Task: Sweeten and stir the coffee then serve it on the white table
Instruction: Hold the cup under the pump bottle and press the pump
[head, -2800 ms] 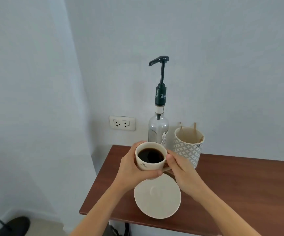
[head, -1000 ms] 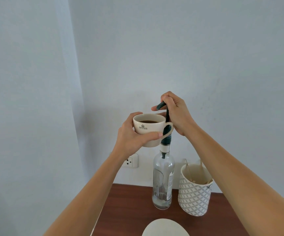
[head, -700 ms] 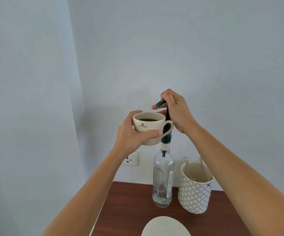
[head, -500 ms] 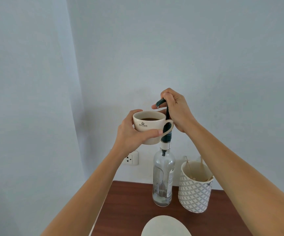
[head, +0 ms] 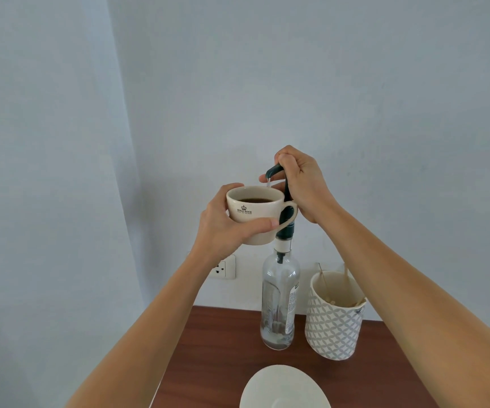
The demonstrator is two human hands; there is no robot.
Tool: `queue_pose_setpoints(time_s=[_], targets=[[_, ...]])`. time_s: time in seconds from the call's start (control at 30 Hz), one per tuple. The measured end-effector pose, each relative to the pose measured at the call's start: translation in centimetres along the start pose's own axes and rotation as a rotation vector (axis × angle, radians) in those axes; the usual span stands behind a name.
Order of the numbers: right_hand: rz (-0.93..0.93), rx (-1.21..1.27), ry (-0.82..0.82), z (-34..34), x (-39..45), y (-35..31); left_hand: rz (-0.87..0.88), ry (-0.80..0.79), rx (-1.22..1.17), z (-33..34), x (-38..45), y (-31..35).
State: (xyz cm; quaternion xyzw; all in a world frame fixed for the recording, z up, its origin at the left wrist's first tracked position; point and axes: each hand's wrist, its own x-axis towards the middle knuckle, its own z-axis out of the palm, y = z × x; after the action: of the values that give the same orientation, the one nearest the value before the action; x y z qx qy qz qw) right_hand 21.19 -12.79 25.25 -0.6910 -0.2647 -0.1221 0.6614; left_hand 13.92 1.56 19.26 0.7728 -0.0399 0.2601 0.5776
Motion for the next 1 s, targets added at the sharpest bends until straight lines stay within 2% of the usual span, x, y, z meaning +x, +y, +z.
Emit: queue_pose_setpoints(time_s=[0.63,1.0], targets=[[-0.003,-0.073,-0.071,-0.7,0.6,-0.6,-0.012,0.016,0.014,0.3,0.1,0.9],[-0.046,-0.076,-0.049,-0.5,0.3,-0.6,-0.009,0.008,0.017,0.5,0.0,1.0]])
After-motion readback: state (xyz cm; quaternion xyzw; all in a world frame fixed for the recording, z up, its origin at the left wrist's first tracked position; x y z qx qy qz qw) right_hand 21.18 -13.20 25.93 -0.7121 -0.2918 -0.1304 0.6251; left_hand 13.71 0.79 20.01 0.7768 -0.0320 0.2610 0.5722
